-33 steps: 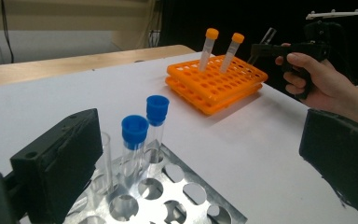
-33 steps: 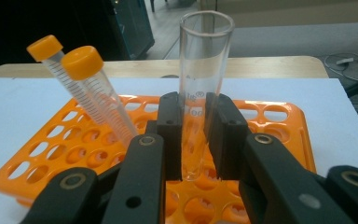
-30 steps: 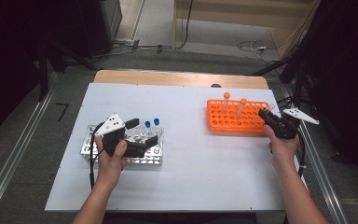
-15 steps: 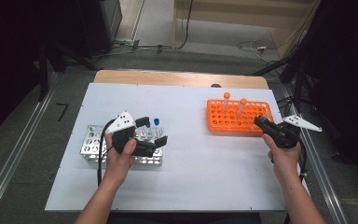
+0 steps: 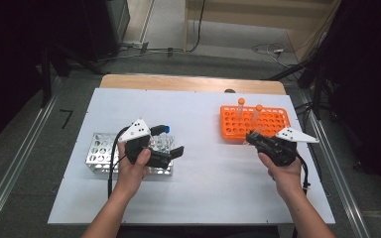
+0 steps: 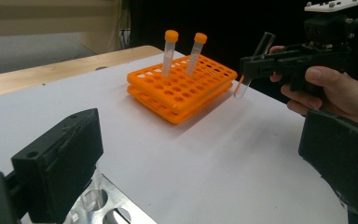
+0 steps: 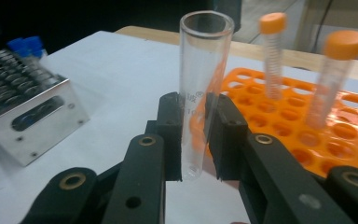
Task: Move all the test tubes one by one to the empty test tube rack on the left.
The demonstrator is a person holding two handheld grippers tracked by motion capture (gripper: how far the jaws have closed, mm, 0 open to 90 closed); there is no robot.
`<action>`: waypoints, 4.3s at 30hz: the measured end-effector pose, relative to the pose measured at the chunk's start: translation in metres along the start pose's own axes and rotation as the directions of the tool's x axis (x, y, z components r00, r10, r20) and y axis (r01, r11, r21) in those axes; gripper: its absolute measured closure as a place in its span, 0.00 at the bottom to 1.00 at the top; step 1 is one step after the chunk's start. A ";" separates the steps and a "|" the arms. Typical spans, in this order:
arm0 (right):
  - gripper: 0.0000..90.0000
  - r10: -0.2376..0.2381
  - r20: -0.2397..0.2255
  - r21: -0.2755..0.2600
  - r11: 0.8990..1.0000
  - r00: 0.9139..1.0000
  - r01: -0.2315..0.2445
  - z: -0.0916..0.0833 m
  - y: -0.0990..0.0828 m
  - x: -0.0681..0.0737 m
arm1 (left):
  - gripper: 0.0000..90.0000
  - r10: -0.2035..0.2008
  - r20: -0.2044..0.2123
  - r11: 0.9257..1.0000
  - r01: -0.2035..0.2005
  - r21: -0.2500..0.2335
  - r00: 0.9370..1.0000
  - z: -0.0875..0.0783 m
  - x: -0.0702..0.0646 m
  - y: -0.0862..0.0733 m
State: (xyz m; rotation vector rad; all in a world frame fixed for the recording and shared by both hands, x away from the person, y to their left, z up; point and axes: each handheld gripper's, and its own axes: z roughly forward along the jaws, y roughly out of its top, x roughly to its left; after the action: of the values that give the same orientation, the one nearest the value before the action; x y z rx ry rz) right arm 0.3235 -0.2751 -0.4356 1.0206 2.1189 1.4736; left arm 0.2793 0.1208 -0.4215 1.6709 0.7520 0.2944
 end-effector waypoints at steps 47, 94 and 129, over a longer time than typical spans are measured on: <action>0.82 -0.144 -0.320 0.095 0.979 0.936 0.183 0.042 -0.002 0.114 | 0.78 0.102 0.166 0.992 -0.112 0.056 0.981 0.047 -0.052 -0.003; 0.00 -0.068 -0.253 0.067 0.994 0.965 0.088 0.019 -0.005 0.045 | 0.85 0.087 -0.033 0.996 -0.088 -0.035 0.996 -0.011 -0.008 0.017; 0.00 -0.049 -0.162 0.056 0.997 0.986 0.058 0.011 -0.010 0.012 | 0.85 -0.009 -0.314 0.996 -0.021 -0.091 0.949 -0.061 0.048 0.008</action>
State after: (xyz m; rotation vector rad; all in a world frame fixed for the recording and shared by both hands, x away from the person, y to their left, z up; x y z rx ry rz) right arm 0.3192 -0.2617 -0.4473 0.8849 2.2961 1.5205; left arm 0.2831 0.1975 -0.4086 1.5558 0.9545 0.6023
